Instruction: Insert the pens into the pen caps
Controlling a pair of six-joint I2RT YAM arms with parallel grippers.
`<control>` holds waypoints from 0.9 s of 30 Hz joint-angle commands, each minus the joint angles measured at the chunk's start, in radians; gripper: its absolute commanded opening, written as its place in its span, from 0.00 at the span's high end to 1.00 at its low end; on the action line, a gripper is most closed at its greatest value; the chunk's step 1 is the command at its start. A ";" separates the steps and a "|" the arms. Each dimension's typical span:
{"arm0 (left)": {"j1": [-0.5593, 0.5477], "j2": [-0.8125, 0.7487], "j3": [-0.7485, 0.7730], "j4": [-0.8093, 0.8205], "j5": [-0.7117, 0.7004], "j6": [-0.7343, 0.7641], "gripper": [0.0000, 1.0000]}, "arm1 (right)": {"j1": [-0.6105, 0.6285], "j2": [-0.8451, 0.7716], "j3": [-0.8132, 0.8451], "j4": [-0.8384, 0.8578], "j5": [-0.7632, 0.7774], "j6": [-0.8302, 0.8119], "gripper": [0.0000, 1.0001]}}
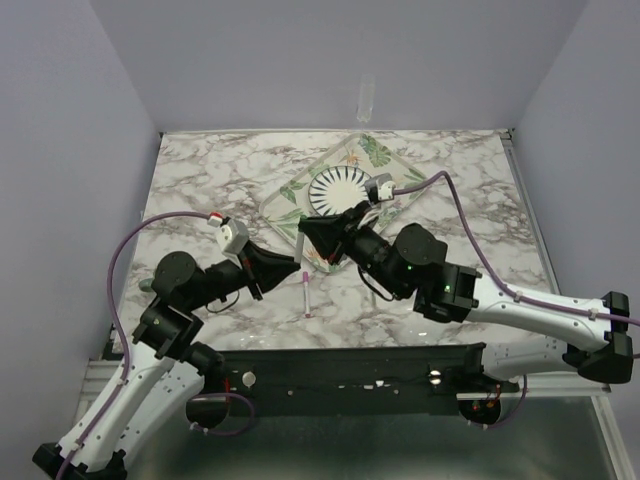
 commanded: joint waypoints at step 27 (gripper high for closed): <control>-0.001 -0.019 0.075 0.121 0.047 0.000 1.00 | 0.025 0.023 0.110 -0.074 -0.118 -0.074 0.45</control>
